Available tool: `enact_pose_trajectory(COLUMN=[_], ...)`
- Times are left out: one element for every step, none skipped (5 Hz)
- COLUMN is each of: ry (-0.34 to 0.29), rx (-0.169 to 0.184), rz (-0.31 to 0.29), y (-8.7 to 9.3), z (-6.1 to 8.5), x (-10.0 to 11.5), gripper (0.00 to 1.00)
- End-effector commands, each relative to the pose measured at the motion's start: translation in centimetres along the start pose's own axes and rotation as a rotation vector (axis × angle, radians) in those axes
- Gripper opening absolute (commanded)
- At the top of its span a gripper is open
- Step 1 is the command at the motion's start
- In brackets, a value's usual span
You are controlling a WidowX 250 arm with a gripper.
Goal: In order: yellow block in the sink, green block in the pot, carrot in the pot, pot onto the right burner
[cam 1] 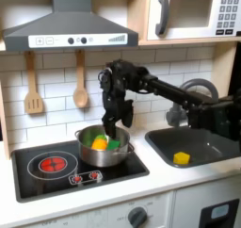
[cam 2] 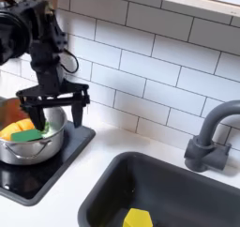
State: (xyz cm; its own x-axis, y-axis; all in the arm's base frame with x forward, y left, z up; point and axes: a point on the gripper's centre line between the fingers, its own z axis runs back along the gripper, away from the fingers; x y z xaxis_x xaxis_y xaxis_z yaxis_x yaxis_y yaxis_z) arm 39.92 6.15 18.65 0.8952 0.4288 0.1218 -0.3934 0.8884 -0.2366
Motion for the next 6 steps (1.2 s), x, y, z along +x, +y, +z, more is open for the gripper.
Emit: enact_pose_trajectory(ry=[-0.027, -0.062, -0.068, -0.066, -0.078, -0.081], rx=[-0.015, -0.032, -0.035, -0.031, -0.032, -0.040], rz=[0.002, -0.023, -0.048, -0.081, -0.114, -0.143], y=[0.5, 0.0, 0.1, -0.1, 0.0, -0.5], z=[1.7, 3.2, 3.4, 3.5, 4.0, 4.4], x=[-0.6, -1.1, -1.9, -2.9, -3.9, -5.2], gripper=[1.00, 1.00, 1.00, 1.00, 1.00, 1.00])
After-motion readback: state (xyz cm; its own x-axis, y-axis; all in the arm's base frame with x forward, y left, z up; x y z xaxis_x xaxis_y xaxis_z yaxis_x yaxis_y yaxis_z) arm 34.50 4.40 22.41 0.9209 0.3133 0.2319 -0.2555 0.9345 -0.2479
